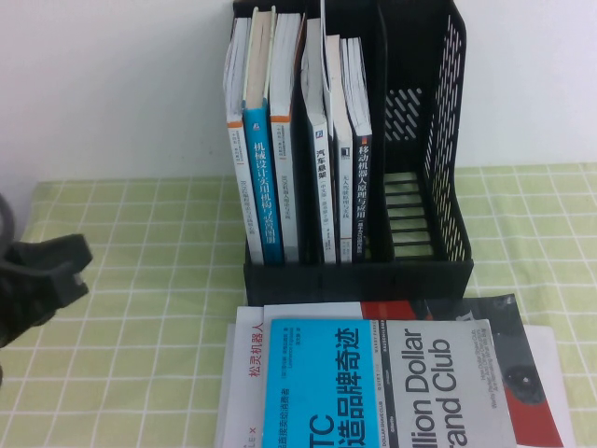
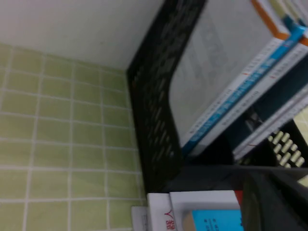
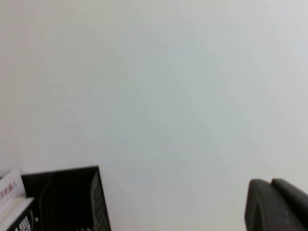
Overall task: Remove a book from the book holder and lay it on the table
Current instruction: Hold the bookshelf
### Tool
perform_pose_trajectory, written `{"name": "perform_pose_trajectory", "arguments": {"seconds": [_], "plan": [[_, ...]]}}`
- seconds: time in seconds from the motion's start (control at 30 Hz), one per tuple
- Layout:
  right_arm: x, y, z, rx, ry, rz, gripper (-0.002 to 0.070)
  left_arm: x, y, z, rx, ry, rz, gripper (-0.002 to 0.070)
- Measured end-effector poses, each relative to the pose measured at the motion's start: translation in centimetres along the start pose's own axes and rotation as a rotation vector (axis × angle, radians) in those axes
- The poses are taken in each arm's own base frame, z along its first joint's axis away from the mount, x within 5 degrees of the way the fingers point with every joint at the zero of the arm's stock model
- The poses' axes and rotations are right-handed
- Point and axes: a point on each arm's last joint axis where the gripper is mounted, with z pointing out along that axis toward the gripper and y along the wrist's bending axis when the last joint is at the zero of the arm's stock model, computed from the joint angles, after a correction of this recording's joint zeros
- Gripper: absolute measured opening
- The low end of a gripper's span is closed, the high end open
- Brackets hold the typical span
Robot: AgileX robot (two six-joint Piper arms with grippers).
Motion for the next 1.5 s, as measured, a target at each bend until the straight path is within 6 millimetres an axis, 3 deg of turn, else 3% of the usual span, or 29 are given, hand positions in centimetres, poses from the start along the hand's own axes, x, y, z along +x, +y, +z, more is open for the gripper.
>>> {"name": "perform_pose_trajectory", "arguments": {"seconds": [0.23,0.43,0.53,0.67,0.8,1.0,1.17,1.27,1.5], "plan": [[4.7,-0.9,1.5,0.084,0.209,-0.004,-0.0002,-2.1,-2.6,3.4,0.206,0.072,0.256,-0.0004],[8.5,-2.8,3.2,0.280,0.522,-0.172,-0.0002,-4.5,-4.2,6.9,0.321,0.164,0.336,-0.0004],[10.5,-3.0,3.5,0.316,0.700,-0.137,-0.0002,-6.0,-5.1,8.4,0.367,0.164,0.356,-0.0003],[12.9,-1.8,4.1,0.217,0.881,-0.016,-0.0002,-7.6,-7.9,9.5,0.444,0.141,0.433,-0.0003],[14.4,0.4,5.1,-0.007,0.941,0.039,-0.0002,-8.6,-11.8,10.4,0.490,0.127,0.572,-0.0003],[14.6,3.6,6.3,-0.269,0.852,0.133,-0.0002,-7.8,-15.2,13.6,0.450,0.172,0.774,-0.0003],[13.4,5.2,7.0,-0.430,0.689,0.158,-0.0002,-6.1,-14.5,18.1,0.369,0.261,0.806,-0.0003],[12.0,5.9,7.5,-0.541,0.573,0.074,-0.0002,-5.4,-13.9,19.7,0.342,0.278,0.809,-0.0003],[10.0,7.4,10.1,-0.683,0.452,-0.036,0.0016,-5.5,-13.6,20.4,0.307,0.255,0.818,-0.0003]]}}
